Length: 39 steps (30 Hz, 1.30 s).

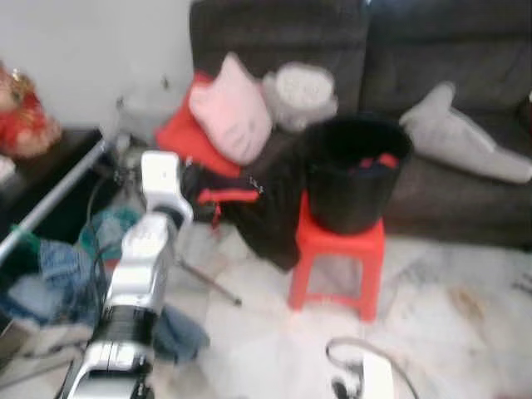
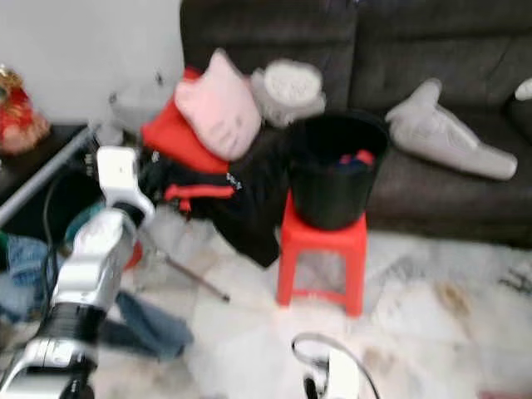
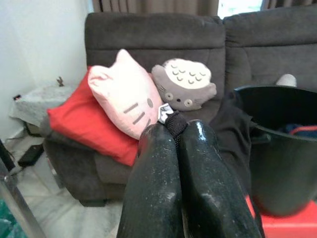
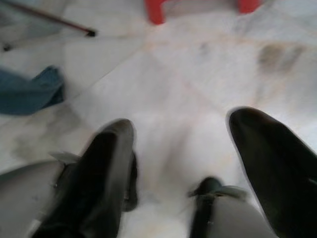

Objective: Hang hanger

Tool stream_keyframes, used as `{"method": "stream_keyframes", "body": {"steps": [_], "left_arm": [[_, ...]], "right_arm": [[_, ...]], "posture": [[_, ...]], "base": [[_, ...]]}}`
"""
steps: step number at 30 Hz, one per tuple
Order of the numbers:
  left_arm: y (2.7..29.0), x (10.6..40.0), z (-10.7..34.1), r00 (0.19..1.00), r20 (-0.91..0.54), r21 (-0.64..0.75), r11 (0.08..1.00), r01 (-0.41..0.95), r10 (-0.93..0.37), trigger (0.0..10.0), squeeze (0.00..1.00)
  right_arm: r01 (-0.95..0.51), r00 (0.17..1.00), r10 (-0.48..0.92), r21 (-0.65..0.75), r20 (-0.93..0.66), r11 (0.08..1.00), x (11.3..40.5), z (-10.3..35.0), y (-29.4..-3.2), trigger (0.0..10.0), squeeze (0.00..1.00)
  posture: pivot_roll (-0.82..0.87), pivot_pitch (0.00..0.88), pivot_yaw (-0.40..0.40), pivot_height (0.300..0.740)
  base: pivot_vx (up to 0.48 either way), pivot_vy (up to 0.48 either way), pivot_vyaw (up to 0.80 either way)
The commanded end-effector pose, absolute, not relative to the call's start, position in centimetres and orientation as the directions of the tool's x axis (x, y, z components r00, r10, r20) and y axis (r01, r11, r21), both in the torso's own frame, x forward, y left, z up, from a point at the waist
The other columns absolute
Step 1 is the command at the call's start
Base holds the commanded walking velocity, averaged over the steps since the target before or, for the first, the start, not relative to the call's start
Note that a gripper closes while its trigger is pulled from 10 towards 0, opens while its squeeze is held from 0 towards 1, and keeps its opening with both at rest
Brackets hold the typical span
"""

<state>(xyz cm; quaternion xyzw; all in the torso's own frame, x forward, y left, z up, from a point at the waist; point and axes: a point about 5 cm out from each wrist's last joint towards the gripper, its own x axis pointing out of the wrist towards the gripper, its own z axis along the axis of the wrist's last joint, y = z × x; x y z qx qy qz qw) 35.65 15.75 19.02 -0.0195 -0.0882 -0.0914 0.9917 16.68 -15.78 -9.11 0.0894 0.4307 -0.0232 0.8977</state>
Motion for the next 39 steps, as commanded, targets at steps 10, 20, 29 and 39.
{"method": "stream_keyframes", "body": {"steps": [10, 20, 29, 39], "left_arm": [[15.94, 35.69, 20.20, 0.959, 0.221, -0.015, 0.983, 0.184, -0.176, 10.0, 0.00], [16.14, 35.71, 20.26, 0.961, 0.224, -0.017, 0.985, 0.173, -0.165, 10.0, 0.00], [16.02, 35.71, 20.28, 0.960, 0.223, -0.015, 0.984, 0.179, -0.171, 10.0, 0.00], [15.31, 35.49, 20.02, 0.954, 0.220, -0.003, 0.978, 0.210, -0.204, 10.0, 0.00]], "right_arm": [[0.114, 0.621, 0.051, 0.155, -0.783, 0.981, 16.41, -9.25, -15.17, 10.0, 0.00], [0.112, 0.622, 0.053, 0.155, -0.781, 0.981, 16.47, -9.22, -15.17, 10.0, 0.00], [0.111, 0.628, 0.053, 0.157, -0.776, 0.981, 16.65, -9.13, -15.06, 10.0, 0.00], [0.109, 0.635, 0.055, 0.160, -0.770, 0.981, 16.84, -9.04, -14.87, 10.0, 0.00]], "posture": [[0.03, 0.000, 0.078, 0.740], [0.03, 0.000, 0.076, 0.740], [0.03, 0.000, 0.077, 0.740], [0.03, 0.000, 0.078, 0.740]], "base": [[-0.344, 0.000, 0.00], [-0.346, 0.000, 0.00], [-0.346, 0.000, 0.00], [-0.104, 0.000, 0.00]]}}
